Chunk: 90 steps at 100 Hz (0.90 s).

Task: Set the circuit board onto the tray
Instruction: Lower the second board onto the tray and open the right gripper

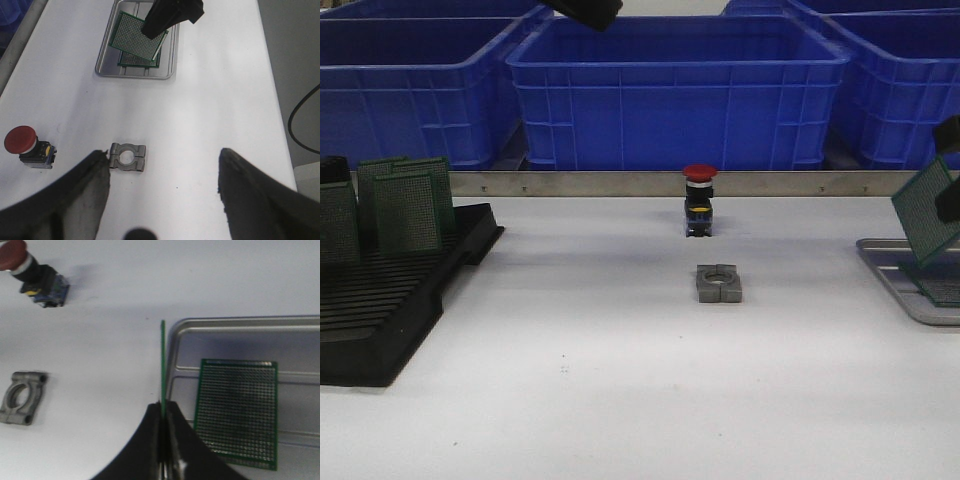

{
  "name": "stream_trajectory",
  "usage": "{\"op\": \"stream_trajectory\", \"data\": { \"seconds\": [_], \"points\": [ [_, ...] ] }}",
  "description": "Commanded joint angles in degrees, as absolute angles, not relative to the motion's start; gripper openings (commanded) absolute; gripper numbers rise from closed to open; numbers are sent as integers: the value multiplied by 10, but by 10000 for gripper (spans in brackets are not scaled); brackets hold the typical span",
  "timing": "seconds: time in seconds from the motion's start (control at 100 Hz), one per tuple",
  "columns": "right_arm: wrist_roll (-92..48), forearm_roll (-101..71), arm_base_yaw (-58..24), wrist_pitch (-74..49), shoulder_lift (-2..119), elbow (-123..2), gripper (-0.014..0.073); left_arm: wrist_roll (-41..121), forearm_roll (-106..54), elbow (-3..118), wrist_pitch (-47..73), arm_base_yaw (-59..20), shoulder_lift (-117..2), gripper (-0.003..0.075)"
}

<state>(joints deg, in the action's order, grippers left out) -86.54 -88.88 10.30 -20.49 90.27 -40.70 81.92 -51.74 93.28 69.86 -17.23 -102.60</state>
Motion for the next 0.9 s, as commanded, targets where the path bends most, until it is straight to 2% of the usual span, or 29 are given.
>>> {"op": "stream_trajectory", "data": {
  "seconds": [0.0,0.06,0.1,0.25,0.3,0.35,0.59,0.66,0.73,0.88,0.89],
  "points": [
    [-864,-913,117,-214,902,-417,-55,815,-558,951,714,-171,-995,439],
    [-865,-913,123,-216,909,-417,-1,815,-558,951,714,-171,-995,439],
    [-865,-913,124,-217,910,-417,69,815,-558,951,714,-171,-995,439],
    [-866,-909,129,-212,908,-419,449,814,-558,951,714,-171,-995,439],
    [-866,-904,130,-210,908,-421,529,810,-558,951,725,-171,-995,439],
    [-866,-900,130,-206,907,-421,558,810,-557,951,732,-171,-995,439],
    [-866,-877,130,-206,887,-421,558,749,-531,951,732,-171,-995,438],
    [-866,-872,130,-216,871,-421,526,733,-517,951,732,-170,-995,414],
    [-866,-850,130,-238,851,-421,416,688,-499,951,732,-170,-995,322],
    [-866,-829,130,-278,806,-421,80,650,-425,951,732,-170,-995,-24],
    [-866,-829,130,-279,802,-421,64,650,-422,951,732,-170,-995,-19]
  ]
}}
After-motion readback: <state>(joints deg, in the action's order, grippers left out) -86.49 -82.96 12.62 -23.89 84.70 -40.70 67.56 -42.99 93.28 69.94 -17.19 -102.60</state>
